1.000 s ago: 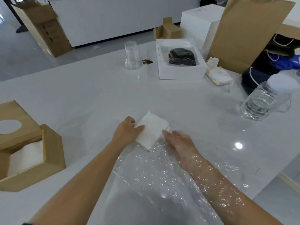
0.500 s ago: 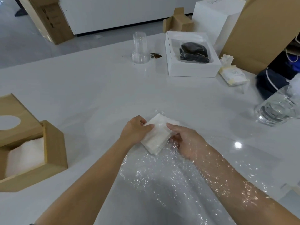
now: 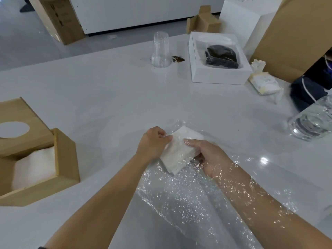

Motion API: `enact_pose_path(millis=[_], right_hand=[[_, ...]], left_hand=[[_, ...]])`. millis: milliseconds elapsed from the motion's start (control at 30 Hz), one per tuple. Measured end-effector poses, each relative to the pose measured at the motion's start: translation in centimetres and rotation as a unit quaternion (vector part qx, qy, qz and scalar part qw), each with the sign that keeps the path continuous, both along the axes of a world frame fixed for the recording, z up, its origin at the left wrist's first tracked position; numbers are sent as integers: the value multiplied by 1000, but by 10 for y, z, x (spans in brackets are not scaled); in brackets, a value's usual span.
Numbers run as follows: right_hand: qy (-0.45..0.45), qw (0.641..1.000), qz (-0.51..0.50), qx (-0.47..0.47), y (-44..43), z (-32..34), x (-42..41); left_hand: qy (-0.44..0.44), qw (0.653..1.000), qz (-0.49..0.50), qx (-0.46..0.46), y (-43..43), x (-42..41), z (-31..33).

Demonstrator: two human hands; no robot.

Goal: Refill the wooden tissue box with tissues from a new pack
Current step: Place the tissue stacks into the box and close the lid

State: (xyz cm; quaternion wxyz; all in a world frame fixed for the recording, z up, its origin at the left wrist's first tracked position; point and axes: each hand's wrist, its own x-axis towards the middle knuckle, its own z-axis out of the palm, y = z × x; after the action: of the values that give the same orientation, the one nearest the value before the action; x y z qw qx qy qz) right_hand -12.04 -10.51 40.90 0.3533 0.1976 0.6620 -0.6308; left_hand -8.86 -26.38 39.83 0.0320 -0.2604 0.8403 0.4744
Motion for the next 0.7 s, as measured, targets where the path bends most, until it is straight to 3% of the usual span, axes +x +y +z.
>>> enact_pose_path(millis=[167,433,600,700], right_hand=[[56,998,-13,9,0,-4,5],[-35,983,-88,-158,15,-4,21],[-45,977,-97,-186,42,-8,22],[-63,980,-86,-168,56,-8,25]], left_hand=[[22,999,15,-23,3,2,-1],[43,987,53,-146,3,4,-3],[31,975,73,-210,-15,1,-5],[57,949,81,-298,-21,3,-2]])
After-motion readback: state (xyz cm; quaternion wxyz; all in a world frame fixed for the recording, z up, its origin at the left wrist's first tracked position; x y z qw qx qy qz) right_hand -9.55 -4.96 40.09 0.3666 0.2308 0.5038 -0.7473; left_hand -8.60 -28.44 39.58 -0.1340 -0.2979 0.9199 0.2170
